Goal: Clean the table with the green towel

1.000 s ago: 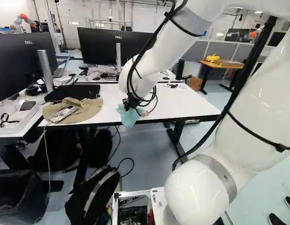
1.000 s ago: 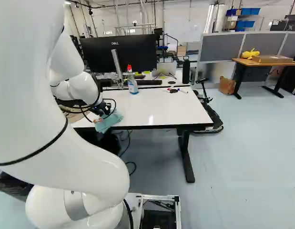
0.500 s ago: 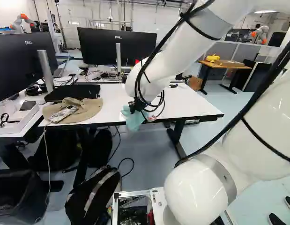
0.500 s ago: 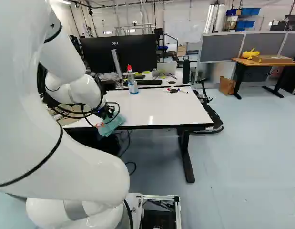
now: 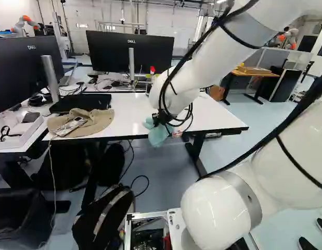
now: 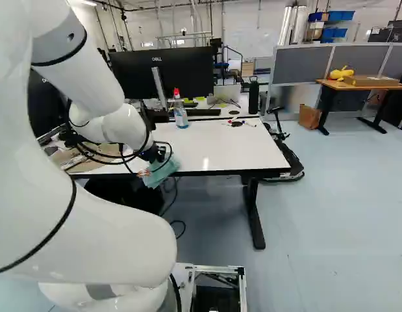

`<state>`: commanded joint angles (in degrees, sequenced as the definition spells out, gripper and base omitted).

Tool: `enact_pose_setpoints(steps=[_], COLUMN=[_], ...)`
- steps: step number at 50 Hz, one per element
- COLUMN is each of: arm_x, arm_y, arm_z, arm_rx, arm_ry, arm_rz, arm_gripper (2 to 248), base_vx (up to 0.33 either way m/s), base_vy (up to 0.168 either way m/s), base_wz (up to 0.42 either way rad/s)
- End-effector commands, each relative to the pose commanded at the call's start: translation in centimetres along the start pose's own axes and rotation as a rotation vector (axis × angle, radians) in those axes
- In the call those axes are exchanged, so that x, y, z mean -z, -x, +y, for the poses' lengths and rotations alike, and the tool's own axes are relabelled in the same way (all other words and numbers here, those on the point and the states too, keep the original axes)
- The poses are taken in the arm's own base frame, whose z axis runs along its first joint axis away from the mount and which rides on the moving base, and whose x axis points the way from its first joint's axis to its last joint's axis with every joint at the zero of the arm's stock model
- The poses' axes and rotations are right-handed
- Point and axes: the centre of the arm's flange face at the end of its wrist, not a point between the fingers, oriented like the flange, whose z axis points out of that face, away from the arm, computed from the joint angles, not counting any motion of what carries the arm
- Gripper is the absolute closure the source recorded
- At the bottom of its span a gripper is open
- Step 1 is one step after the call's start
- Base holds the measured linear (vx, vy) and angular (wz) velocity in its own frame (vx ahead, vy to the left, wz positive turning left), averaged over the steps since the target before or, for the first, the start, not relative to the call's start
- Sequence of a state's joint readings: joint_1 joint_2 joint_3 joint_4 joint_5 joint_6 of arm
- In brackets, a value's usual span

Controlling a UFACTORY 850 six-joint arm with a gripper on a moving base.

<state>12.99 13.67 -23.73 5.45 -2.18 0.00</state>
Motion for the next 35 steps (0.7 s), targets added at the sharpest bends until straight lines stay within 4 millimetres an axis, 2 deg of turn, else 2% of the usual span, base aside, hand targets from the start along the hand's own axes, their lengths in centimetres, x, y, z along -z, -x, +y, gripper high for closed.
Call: enact_pose_setpoints(steps=[12, 35], arm_x=[-0.6, -3.1], arm_y=[-1.2, -5.3], arm_z=[1.2, 1.6], arm_rx=[-0.031, -0.042], arm_ry=[0.022, 0.031], arm_rz=[-0.002, -0.011], arm_gripper=[209, 209], base_vx=[0.0, 0.0], base_vy=[0.0, 0.0], base_wz=[0.0, 0.0])
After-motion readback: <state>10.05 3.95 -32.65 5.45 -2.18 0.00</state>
